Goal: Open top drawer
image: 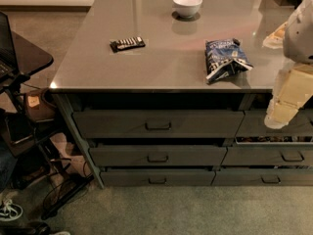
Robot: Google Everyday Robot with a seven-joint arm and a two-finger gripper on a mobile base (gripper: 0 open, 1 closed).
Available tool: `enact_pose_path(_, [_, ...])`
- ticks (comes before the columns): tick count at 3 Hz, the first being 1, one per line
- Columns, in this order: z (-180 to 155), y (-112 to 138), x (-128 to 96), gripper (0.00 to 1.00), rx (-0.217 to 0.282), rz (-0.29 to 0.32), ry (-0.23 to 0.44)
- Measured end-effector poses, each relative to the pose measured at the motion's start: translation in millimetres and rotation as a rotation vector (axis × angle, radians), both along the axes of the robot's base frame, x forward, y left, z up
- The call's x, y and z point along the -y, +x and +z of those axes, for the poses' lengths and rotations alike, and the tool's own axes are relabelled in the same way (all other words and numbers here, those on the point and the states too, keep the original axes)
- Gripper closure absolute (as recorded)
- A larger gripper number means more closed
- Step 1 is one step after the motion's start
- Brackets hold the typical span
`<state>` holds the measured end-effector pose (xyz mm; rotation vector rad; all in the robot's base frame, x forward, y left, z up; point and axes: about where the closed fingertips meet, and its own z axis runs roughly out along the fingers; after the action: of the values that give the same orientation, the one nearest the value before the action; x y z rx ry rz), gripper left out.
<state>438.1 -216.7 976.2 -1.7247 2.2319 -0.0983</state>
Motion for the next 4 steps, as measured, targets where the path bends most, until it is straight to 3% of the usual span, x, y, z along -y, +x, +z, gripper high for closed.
enact_pose_path(2, [-10, -1, 1, 0.0, 0.004, 0.002, 0.023])
enact_pose_path(3, [-61, -3, 8, 0.0, -0.038, 0.009, 0.109])
enact_pose_path(4, [-171, -7, 8, 0.0, -0.134, -0.036, 0.306])
